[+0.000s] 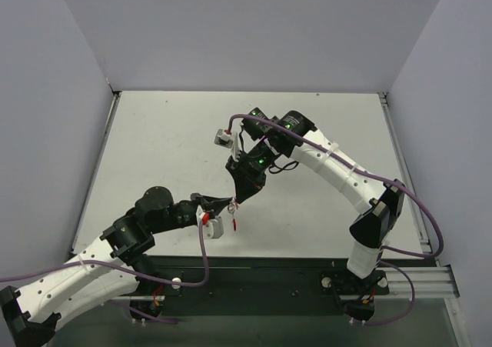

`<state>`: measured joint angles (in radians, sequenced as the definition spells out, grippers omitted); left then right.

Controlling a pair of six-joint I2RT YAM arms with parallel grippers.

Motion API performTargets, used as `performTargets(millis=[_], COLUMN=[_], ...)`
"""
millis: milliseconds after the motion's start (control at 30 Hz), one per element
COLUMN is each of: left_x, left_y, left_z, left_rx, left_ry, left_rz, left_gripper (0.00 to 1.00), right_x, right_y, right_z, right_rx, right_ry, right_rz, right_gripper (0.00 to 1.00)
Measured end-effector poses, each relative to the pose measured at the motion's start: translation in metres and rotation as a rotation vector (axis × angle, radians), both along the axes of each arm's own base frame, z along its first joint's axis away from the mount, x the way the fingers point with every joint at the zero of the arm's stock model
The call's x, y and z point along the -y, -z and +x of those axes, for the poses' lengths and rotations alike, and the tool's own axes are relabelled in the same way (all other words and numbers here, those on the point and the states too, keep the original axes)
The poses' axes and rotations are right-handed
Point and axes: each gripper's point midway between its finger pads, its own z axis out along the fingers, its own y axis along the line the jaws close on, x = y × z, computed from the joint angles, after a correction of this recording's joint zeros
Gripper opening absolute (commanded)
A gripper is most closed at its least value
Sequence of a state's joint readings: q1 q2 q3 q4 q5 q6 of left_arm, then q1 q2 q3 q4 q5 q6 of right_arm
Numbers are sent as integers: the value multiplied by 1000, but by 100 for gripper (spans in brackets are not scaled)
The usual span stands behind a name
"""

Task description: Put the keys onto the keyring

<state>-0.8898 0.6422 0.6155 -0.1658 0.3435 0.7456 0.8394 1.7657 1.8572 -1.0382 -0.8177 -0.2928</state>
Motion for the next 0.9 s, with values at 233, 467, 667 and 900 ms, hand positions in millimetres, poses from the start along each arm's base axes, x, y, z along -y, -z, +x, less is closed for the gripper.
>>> performTargets(millis=[233, 467, 667, 900], left_x=[0, -1, -1, 0], left_y=[-1, -1, -1, 0], left_z=[-1, -1, -1, -1], left_rx=[3, 5, 5, 2], left_ry=[2, 2, 1, 1], left_rz=[-3, -5, -4, -1], left_gripper=[0, 0, 0, 0], right_x=[1, 2, 1, 2], right_y=[0, 4, 6, 6], right_z=[-1, -1, -1, -1], right_rx=[-3, -15, -21, -22], right_ry=[0, 0, -1, 0], right_rz=[-5, -17, -25, -26], right_gripper=[0, 0, 0, 0])
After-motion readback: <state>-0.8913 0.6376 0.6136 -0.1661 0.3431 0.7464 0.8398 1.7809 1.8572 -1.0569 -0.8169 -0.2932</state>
